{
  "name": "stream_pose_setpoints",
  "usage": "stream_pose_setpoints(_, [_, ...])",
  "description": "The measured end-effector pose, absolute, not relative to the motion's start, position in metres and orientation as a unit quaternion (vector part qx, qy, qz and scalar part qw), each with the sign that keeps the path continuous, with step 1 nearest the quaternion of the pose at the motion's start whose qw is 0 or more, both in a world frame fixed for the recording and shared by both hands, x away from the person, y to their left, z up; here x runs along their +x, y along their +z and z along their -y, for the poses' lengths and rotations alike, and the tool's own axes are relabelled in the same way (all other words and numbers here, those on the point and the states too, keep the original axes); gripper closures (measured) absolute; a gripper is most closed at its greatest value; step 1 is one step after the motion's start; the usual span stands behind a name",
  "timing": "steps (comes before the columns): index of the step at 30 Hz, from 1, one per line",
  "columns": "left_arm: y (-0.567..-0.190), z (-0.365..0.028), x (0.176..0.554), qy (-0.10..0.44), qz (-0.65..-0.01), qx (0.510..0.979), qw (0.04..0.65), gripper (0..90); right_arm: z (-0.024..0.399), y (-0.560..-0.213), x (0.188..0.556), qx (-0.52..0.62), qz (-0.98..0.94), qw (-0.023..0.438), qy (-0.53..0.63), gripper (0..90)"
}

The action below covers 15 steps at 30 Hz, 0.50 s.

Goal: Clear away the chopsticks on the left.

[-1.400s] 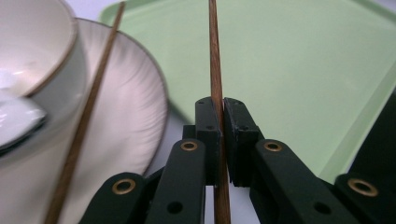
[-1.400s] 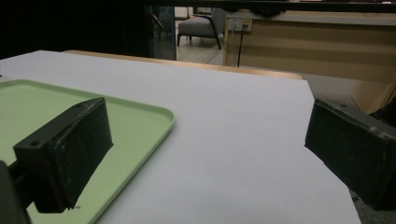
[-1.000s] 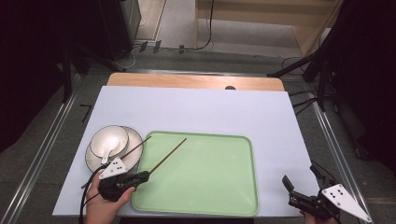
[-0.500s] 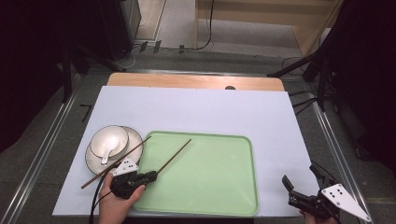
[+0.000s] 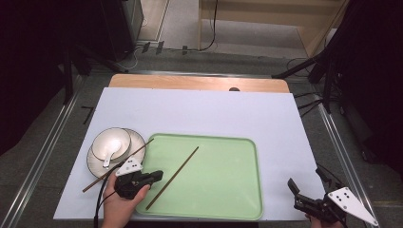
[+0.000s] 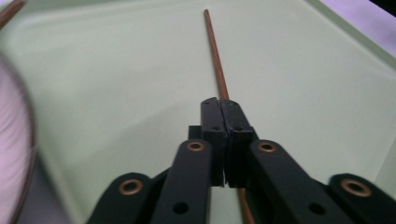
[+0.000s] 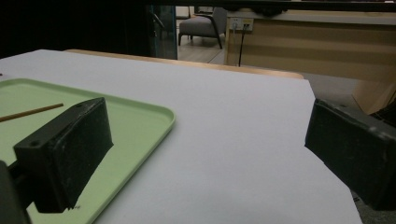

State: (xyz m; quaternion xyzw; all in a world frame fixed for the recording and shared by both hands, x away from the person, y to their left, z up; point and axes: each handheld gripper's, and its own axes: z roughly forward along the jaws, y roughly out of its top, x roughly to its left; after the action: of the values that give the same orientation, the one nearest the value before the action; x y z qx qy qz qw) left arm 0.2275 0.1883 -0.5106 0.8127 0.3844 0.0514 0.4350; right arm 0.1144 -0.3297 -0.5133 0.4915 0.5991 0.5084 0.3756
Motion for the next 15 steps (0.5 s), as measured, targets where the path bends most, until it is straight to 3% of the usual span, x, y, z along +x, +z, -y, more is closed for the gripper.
stream_pose_setpoints(8, [-0.510,-0.131,0.240,0.050,-0.339,0.845,0.410,90.0,0.330,-0.513,0.114,0.491,-0.599,0.375,0.510,0.8])
stream_pose_setpoints(15, [-0.521,-0.107,0.249,0.047,-0.340,0.857,0.384,90.0,0.329,-0.514,0.114,0.490,-0.600,0.372,0.511,0.8])
